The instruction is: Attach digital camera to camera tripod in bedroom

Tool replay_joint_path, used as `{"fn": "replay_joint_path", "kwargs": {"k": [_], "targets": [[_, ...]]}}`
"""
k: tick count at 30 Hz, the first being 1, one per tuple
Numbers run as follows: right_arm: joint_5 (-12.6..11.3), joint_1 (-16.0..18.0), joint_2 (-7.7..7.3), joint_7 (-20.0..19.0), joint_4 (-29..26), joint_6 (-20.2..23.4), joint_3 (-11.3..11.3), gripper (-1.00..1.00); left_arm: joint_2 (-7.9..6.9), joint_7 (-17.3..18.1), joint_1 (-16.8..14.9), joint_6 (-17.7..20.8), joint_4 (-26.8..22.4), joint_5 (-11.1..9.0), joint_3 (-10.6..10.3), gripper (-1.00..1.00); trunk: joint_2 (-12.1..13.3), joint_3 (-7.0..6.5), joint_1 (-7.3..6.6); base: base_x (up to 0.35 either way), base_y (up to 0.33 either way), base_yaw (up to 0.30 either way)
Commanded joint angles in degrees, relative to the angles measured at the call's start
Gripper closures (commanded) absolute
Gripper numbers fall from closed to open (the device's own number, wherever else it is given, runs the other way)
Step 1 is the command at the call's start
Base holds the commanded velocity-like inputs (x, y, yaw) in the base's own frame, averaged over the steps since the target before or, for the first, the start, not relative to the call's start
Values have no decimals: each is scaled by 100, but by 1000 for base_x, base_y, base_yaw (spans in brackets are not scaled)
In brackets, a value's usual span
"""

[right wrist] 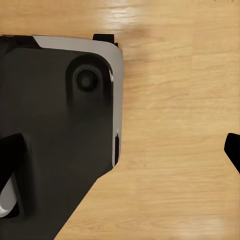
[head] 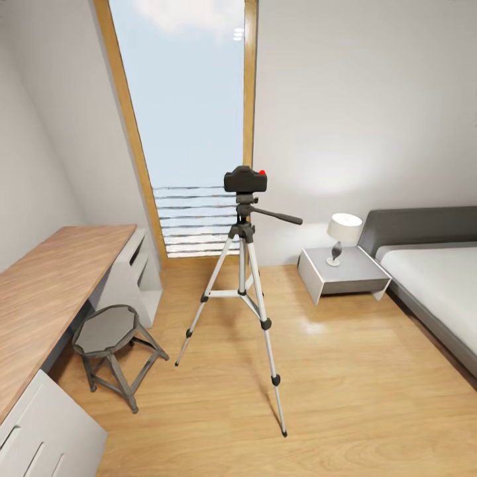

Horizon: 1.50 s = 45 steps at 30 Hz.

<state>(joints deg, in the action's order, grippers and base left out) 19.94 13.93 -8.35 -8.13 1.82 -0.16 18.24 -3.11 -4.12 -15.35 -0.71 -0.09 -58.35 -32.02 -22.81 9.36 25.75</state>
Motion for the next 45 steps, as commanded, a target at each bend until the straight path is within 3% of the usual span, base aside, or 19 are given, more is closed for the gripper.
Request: {"fn": "replay_joint_path", "kwargs": {"k": [1,20,25,45], "targets": [[46,7,-3,-13,11,-2,48,-100,10,-25,-3,-6,-1,-35,-48,-100,-10,1,3,0,0,0],[46,7,9,-11,11,-8,48,-100,101,-80,47,83,16,-12,-50,-100,-10,-175,3,0,0,0],[34,3,9,-5,13,-12,55,-100,79,-86,176,26,17,-45,-45,-100,-10,-221,3,0,0,0],[13,-3,17,-1,13,-44,57,-100,40,-89,190,1,10,-71,-42,-100,-10,-406,3,0,0,0]]}}
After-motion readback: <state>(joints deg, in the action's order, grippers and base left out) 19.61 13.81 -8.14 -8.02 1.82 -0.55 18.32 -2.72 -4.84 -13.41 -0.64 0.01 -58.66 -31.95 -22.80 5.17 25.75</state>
